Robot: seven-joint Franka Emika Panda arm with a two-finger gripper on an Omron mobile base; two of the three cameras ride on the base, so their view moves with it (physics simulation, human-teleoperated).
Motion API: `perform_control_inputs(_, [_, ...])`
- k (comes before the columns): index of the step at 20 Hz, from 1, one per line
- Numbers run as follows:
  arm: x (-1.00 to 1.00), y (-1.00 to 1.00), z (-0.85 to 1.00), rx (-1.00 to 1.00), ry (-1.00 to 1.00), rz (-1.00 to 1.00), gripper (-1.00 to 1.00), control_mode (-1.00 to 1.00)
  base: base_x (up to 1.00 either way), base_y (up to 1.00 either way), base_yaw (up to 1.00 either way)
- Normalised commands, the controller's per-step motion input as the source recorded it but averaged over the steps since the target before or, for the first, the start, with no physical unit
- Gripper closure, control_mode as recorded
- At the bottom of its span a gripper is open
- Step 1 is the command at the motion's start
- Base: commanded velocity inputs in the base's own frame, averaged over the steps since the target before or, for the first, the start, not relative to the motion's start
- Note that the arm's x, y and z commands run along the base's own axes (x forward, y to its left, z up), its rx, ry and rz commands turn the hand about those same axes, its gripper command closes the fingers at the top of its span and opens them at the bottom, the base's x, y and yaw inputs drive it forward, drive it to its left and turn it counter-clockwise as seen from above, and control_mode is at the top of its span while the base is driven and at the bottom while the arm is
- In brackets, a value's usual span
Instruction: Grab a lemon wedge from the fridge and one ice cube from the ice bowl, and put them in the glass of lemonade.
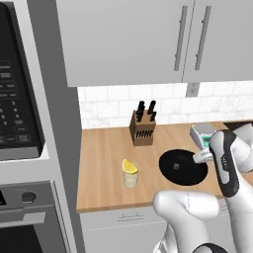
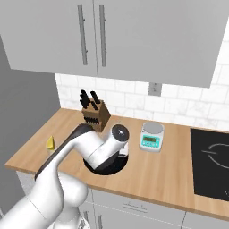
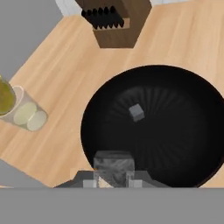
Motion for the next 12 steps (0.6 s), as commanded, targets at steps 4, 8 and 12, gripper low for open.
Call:
perform_control_inputs(4, [-0.19,0.39,0.33,0.00,-0.02,0.16,1.00,-1.00,0.00,0.00,0.00])
perform_control_inputs(8, [0.11,0.75,0.49,-0.01,-0.01,0.13,1.00,-1.00,0.00,0.00,0.00])
perform_control_inputs(12, [0.16,0.82,0.84,-0.10,0.12,0.05,1.00,-1.00,0.00,0.00,0.00])
